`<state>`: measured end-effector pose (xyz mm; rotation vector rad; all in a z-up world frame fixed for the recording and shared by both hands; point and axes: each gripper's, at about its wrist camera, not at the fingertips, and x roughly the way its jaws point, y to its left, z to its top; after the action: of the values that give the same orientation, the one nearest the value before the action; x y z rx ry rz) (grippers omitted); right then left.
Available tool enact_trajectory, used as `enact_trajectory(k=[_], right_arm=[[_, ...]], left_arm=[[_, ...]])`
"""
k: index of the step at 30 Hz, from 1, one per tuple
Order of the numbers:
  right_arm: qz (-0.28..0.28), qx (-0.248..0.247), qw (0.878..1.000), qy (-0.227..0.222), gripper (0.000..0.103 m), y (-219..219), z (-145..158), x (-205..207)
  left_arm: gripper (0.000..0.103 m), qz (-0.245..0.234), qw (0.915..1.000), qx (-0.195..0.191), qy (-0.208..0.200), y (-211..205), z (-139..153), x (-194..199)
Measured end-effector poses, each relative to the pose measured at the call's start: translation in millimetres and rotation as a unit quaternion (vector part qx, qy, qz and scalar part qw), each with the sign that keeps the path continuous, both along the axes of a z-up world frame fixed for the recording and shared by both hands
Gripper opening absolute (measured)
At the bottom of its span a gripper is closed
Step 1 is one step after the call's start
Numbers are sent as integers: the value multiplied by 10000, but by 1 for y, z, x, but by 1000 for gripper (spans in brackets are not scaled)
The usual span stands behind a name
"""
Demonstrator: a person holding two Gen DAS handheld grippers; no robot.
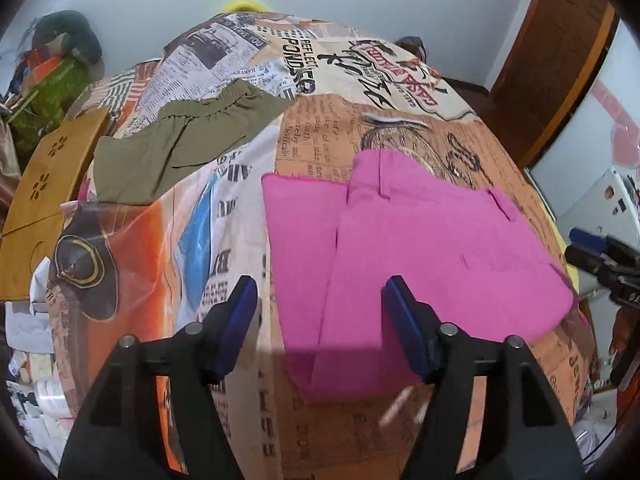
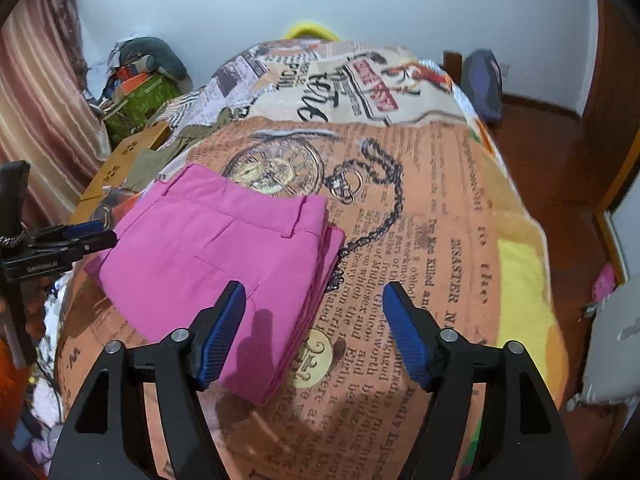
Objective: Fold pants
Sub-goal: 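Grasp the folded pink pants with the left tool and lift them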
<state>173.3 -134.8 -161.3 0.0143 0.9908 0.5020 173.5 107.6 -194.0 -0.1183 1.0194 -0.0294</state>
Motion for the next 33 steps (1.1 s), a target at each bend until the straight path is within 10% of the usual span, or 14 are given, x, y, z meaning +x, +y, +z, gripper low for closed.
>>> enact_trajectory(k=[18,33], right_arm=[[237,706,9915,1069,68,17,-52,43],[259,604,9964,539,17,22,-33,49]], left_arm=[[68,-324,9958,-797,306,5,-29,45],[19,-554,9943,-893,191,-10,-17,50]])
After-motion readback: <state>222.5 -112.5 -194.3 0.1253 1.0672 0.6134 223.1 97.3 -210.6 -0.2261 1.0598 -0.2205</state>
